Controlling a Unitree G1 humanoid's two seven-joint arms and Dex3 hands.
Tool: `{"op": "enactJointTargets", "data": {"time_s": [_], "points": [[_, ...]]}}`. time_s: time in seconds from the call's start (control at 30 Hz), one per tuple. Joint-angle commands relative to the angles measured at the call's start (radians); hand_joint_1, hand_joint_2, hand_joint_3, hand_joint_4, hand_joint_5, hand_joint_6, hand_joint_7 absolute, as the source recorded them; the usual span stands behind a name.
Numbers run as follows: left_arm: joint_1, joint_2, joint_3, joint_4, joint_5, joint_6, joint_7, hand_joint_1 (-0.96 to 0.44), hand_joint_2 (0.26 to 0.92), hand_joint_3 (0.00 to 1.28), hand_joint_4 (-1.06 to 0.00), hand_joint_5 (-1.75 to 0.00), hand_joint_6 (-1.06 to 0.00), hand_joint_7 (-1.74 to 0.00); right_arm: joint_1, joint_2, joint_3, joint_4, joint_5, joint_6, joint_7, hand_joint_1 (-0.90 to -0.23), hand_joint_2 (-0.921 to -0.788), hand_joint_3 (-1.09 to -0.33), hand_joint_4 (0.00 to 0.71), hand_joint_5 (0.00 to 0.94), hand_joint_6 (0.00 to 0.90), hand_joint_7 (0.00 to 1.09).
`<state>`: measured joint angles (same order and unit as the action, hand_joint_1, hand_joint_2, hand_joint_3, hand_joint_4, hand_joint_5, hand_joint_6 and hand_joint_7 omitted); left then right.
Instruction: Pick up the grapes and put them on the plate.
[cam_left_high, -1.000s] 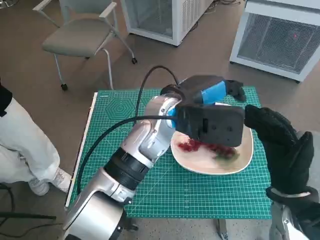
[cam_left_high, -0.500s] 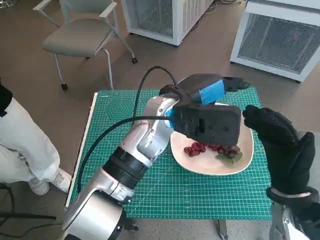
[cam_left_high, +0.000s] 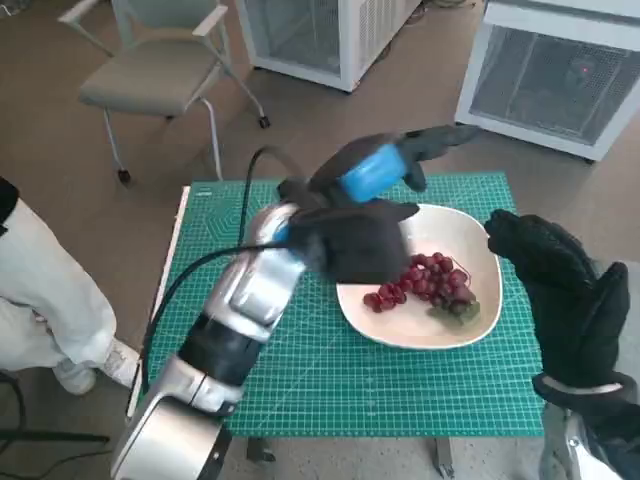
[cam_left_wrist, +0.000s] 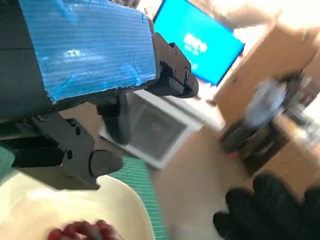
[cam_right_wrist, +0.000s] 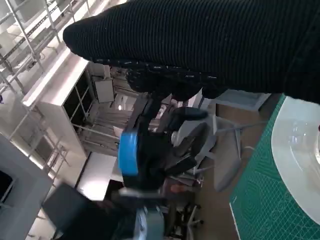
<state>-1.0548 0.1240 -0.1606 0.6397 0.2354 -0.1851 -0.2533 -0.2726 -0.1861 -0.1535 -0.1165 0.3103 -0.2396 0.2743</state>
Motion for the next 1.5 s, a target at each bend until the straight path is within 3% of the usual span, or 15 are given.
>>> {"op": "enactJointTargets", "data": {"time_s": [0.03,0.2,0.37,0.87,1.5], "points": [[0.095,0.000,0.101,0.004,-0.171,-0.096,-0.077,-0.42,0.915,0.08,-0.45,-0.08,-0.46,-0.01,0.010,-0.002,0.005,0.000,-0.003,0.021,0.006,-0.531,-0.921,-0.611,0.305,0.393,0.136,0.89],[0.181,-0.027,0.200,-0.004,-0.375,-0.124,-0.200,-0.42,0.920,0.08,-0.45,-0.04,-0.45,0.00,0.006,-0.002,0.008,0.002,-0.005,0.020,0.006,-0.531,-0.921,-0.610,0.305,0.394,0.138,0.89],[0.265,-0.038,0.247,-0.053,-0.481,-0.100,-0.254,-0.37,0.921,0.07,-0.46,-0.03,-0.46,-0.01,0.003,-0.002,0.012,0.005,-0.007,0.019,0.008,-0.532,-0.921,-0.609,0.305,0.394,0.140,0.89],[0.452,-0.017,0.308,-0.147,-0.580,-0.084,-0.304,-0.32,0.921,0.03,-0.50,-0.03,-0.50,-0.02,-0.010,-0.012,0.006,0.008,0.003,0.033,0.018,-0.539,-0.921,-0.607,0.300,0.386,0.144,0.88],[0.531,-0.027,0.322,-0.208,-0.594,-0.107,-0.290,-0.28,0.921,0.04,-0.50,-0.01,-0.51,-0.01,-0.019,-0.012,0.008,0.015,-0.006,0.029,0.025,-0.539,-0.921,-0.606,0.303,0.382,0.145,0.88]]}}
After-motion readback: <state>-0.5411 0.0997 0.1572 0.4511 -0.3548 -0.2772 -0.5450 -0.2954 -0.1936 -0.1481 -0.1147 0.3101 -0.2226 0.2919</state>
